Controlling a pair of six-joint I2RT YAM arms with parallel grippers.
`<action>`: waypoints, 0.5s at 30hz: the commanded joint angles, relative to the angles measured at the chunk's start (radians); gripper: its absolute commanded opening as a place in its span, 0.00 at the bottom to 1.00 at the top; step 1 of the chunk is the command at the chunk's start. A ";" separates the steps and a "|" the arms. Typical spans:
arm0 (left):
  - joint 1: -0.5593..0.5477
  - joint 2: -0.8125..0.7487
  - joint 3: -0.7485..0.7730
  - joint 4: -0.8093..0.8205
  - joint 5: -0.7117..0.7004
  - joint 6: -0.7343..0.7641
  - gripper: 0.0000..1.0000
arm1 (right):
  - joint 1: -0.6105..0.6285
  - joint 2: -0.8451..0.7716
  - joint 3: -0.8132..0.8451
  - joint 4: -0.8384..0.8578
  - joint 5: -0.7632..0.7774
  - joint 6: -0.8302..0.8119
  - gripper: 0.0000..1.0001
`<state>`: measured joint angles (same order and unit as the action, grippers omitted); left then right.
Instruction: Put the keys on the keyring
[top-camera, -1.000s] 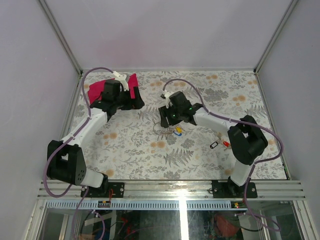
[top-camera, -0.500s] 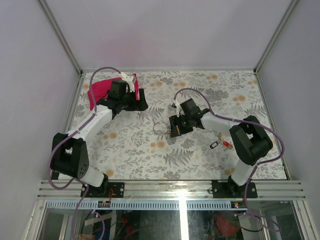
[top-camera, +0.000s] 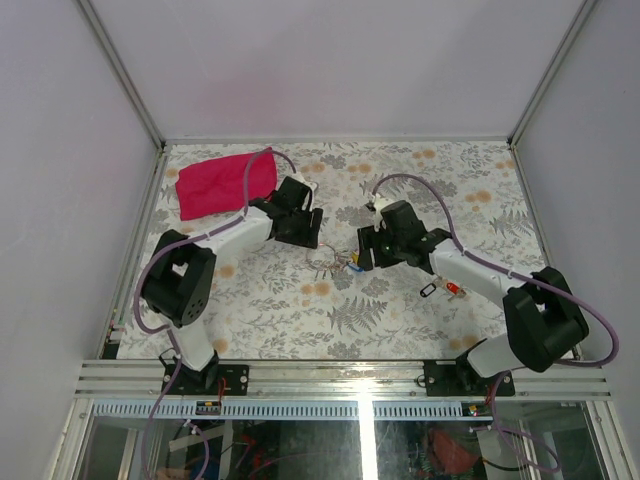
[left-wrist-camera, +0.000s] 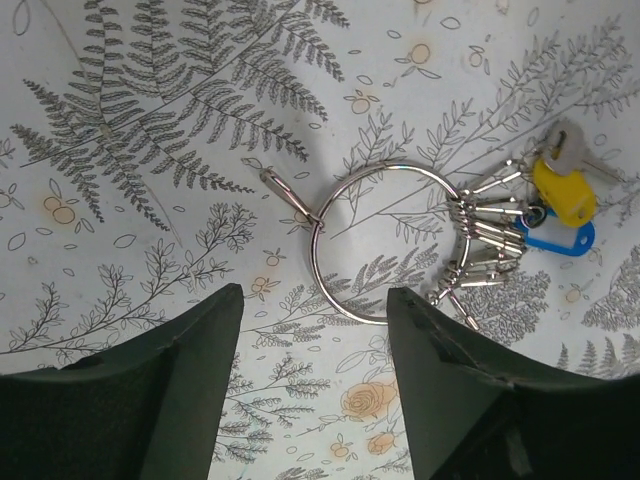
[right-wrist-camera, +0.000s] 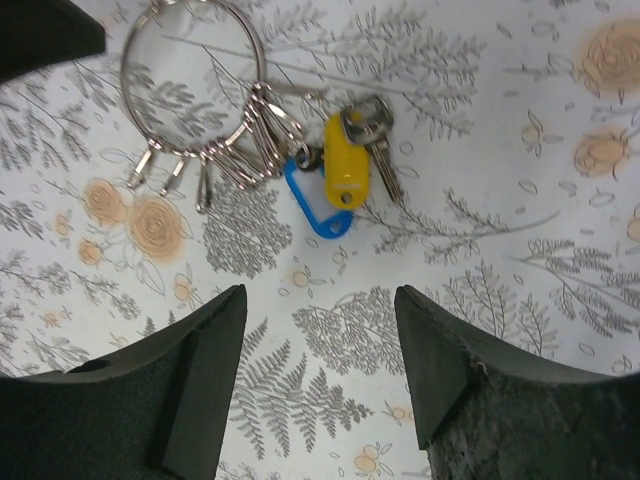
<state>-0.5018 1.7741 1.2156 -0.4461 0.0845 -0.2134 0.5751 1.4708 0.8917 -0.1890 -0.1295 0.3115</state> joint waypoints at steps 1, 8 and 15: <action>-0.016 0.005 -0.006 0.020 -0.102 -0.086 0.58 | -0.007 -0.079 -0.044 0.019 0.022 0.018 0.67; -0.044 0.040 -0.031 0.036 -0.123 -0.119 0.49 | -0.009 -0.121 -0.073 0.015 0.025 0.014 0.67; -0.079 0.091 -0.035 0.060 -0.133 -0.144 0.43 | -0.009 -0.142 -0.080 0.008 0.020 0.012 0.67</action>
<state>-0.5632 1.8393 1.1877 -0.4377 -0.0174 -0.3286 0.5732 1.3739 0.8154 -0.1970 -0.1211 0.3191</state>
